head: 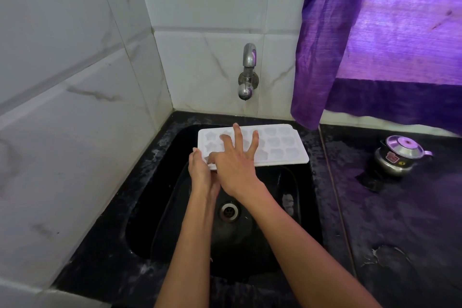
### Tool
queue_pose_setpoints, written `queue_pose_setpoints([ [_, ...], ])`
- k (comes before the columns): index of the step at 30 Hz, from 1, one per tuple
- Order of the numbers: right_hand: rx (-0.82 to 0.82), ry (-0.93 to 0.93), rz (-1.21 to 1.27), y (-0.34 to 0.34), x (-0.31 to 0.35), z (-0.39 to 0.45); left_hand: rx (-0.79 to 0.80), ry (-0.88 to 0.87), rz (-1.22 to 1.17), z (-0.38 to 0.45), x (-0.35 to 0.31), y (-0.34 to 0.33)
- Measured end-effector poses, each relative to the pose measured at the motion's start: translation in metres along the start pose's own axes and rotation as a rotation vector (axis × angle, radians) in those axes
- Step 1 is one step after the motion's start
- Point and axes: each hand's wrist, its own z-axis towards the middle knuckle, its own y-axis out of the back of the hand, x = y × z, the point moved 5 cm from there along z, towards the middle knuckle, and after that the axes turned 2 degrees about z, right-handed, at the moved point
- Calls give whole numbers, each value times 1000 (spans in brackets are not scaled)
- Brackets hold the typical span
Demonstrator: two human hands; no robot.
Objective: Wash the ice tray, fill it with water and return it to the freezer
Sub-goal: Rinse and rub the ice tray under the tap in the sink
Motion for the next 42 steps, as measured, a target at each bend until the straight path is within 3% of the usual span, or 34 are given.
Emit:
queue_pose_setpoints([
  [13, 26, -28, 16, -10, -5, 1, 0, 8, 16, 8, 6, 1],
  [19, 52, -52, 292, -8, -17, 3, 11, 1, -43, 7, 4, 0],
  [21, -18, -117, 458, 1, -31, 3, 11, 2, -48, 4, 2, -4],
  [23, -190, -231, 554, 11, -52, 0, 16, 19, -43, 3, 2, -5],
  [26, -474, -486, 509, 13, -96, -8, 11, 36, -37, 1, 2, -1],
  [29, -510, -717, 502, 1, -139, -22, 7, 43, -64, -5, 5, 3],
  [32, -374, -916, 739, -23, -172, -41, -14, 44, -68, -15, 11, 6],
  [37, -124, -1066, 1602, -53, -180, -63, -22, 75, -53, -30, 28, 8],
  [42, -173, -1079, 1681, -66, -192, -77, -15, 107, 7, -43, 48, 10],
])
